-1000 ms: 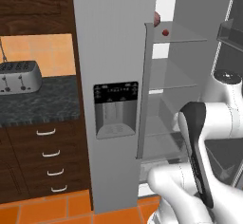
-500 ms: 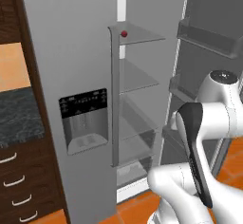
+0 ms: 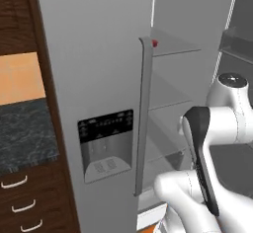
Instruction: Take the strawberry from the fridge and place it on top of the pancake, located on the dining counter.
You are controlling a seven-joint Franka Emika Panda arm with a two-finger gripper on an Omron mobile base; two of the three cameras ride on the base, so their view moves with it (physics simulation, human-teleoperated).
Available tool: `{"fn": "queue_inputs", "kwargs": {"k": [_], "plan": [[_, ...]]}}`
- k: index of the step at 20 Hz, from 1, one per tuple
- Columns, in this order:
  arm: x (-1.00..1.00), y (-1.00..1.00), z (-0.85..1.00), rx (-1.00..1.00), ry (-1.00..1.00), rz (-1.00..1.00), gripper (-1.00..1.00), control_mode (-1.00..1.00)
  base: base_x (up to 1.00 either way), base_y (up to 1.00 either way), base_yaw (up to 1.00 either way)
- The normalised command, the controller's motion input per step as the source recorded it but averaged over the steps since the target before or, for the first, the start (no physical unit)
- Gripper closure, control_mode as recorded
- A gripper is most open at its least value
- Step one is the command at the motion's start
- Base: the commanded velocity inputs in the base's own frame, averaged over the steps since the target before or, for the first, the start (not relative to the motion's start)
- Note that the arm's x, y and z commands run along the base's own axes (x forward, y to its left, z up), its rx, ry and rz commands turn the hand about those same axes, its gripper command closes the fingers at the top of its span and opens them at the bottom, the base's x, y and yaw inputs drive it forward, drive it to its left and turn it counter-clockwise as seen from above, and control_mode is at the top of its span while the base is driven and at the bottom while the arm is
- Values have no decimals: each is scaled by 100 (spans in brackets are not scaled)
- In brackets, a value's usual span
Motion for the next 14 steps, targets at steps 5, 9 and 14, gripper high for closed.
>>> {"fn": "queue_inputs", "kwargs": {"k": [5, 9, 14], "plan": [[0, 0, 0, 0, 0, 0, -100, 100, 42, -21, 36], [0, 0, 0, 0, 0, 0, -100, 100, 73, -36, 13], [0, 0, 0, 0, 0, 0, -100, 100, 36, -55, 15]]}}
